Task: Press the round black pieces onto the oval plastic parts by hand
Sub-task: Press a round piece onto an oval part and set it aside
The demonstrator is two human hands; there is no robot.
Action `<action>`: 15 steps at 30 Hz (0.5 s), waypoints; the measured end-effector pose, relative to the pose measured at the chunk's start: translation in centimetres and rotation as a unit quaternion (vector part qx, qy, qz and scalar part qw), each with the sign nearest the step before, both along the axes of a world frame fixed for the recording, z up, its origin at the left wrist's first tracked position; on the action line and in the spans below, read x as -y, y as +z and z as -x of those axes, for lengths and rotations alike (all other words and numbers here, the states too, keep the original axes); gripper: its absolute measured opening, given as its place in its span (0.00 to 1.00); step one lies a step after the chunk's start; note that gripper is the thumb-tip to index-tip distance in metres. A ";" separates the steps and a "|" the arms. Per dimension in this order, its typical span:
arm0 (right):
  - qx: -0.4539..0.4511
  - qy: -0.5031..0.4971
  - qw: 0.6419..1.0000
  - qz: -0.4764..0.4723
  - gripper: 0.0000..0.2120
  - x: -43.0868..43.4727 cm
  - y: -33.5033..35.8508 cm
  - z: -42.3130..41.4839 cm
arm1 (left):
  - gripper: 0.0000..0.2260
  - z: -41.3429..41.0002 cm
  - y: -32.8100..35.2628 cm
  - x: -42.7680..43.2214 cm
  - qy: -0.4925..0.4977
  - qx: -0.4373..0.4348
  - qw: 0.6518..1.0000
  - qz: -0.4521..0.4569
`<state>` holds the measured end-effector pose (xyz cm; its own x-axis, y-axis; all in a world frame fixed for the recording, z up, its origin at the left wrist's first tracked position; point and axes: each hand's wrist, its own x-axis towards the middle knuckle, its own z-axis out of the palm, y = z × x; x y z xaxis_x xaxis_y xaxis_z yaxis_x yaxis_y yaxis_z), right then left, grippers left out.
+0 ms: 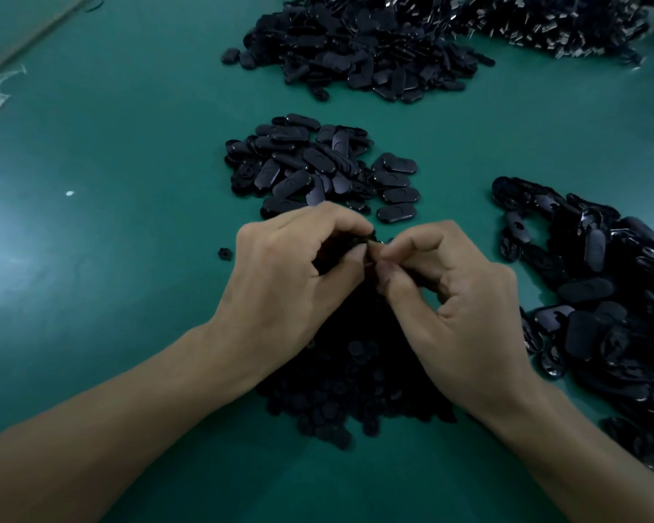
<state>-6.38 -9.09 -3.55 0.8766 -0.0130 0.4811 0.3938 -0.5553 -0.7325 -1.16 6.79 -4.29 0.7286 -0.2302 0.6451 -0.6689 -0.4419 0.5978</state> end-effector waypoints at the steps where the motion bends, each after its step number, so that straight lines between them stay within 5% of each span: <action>1: 0.012 -0.007 1.000 0.007 0.08 0.2 0.0 -0.1 | 0.07 0.0 0.0 0.0 -0.008 -0.001 1.000 0.005; 6: 0.048 -0.050 0.994 0.079 0.09 1.5 0.0 -1.0 | 0.13 0.0 0.0 0.1 -0.089 -0.044 0.994 0.044; 15: -0.035 -0.013 0.998 -0.044 0.08 1.4 0.5 -0.8 | 0.12 -0.4 0.2 -0.3 -0.133 -0.188 0.966 0.115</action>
